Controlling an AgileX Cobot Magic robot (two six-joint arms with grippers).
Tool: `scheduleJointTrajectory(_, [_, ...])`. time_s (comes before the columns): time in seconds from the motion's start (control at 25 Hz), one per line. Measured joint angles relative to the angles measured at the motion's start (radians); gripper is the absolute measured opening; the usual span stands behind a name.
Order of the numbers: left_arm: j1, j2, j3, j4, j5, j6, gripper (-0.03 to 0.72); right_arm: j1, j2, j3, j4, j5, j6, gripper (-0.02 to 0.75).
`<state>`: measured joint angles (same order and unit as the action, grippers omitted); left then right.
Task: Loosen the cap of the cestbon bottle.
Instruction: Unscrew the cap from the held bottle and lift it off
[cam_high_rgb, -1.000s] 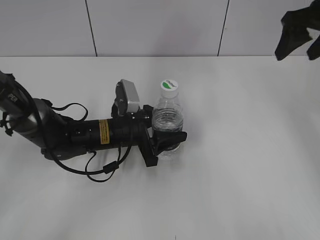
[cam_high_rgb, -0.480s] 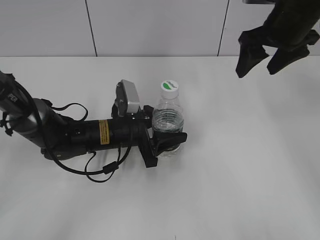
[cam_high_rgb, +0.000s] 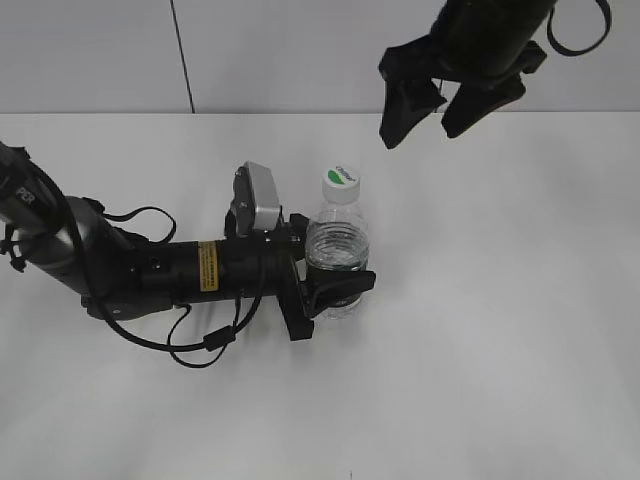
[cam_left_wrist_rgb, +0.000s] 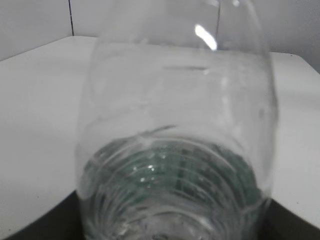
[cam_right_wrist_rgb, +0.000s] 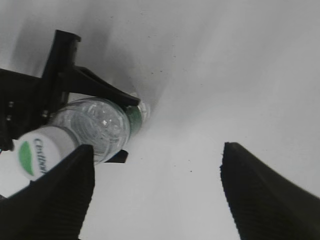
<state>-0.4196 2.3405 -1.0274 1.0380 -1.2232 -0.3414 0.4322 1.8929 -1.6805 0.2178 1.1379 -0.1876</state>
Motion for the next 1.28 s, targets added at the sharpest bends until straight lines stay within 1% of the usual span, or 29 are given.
scheduleJointTrajectory(0.24, [0.000, 0.000, 0.000, 0.005, -0.002, 0.000, 0.409, 0.060, 0.044, -0.072, 0.006, 0.065, 0.020, 0.595])
scheduleJointTrajectory(0.6, [0.000, 0.001, 0.000, 0.003, -0.004, 0.000, 0.409, 0.114, 0.076, -0.079, 0.006, 0.074, 0.033, 0.594])
scheduleJointTrajectory(1.28, [0.000, 0.030, -0.002, -0.018, -0.046, -0.015, 0.409, 0.123, 0.076, -0.079, 0.025, 0.078, 0.033, 0.594])
